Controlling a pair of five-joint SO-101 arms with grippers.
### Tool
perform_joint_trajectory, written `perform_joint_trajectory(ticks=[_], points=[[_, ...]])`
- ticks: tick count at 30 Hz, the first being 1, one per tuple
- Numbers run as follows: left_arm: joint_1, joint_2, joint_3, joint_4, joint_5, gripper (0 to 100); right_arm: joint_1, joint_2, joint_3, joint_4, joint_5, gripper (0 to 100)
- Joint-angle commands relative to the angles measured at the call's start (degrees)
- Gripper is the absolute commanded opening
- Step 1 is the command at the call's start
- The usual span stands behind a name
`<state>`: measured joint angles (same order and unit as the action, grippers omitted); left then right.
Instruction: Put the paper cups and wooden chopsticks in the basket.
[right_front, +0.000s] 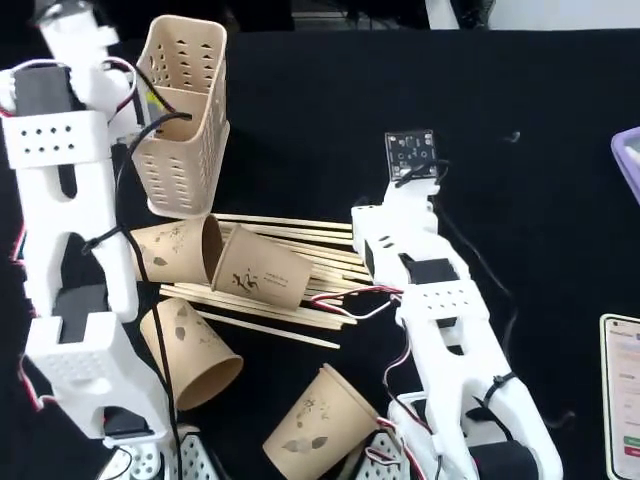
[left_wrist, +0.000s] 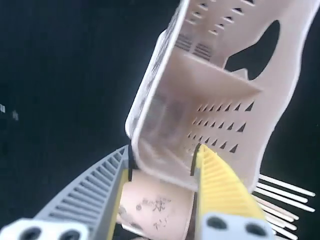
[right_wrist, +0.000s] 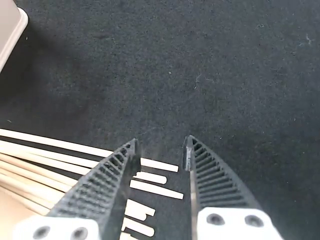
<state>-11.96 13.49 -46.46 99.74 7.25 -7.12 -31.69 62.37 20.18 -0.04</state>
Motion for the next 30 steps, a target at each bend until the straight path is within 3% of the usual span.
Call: perform_joint_trajectory(ticks=[1,5,9,14,15,22,27,30], points=[[-1.8,-2.5,3.5,1.0,4.4,24,0.4,0.0,-0.4,-1.3,-0.4,15.5],[-1.2,-2.4,8.6,0.6,7.7,28,0.4,0.0,-0.4,-1.3,-0.4,15.5],[0.6,-2.3,9.7,0.4,5.3,26,0.4,0.0,-0.4,-1.3,-0.4,15.5],[2.9,-2.3,9.9,-5.5,1.1,4,0.4,0.0,-0.4,-1.3,-0.4,15.5],[3.3,-2.3,10.3,-7.2,-1.1,3,0.4,0.0,-0.4,-1.3,-0.4,15.5],[3.1,-2.3,10.4,-18.4,-3.5,5,0.4,0.0,-0.4,-1.3,-0.4,15.5],[3.1,-2.3,10.4,-19.3,-3.3,23,0.4,0.0,-0.3,-1.3,-0.4,15.5],[3.1,-2.2,11.4,-19.8,-3.3,25,0.4,0.0,-0.3,-1.3,-0.4,15.5]])
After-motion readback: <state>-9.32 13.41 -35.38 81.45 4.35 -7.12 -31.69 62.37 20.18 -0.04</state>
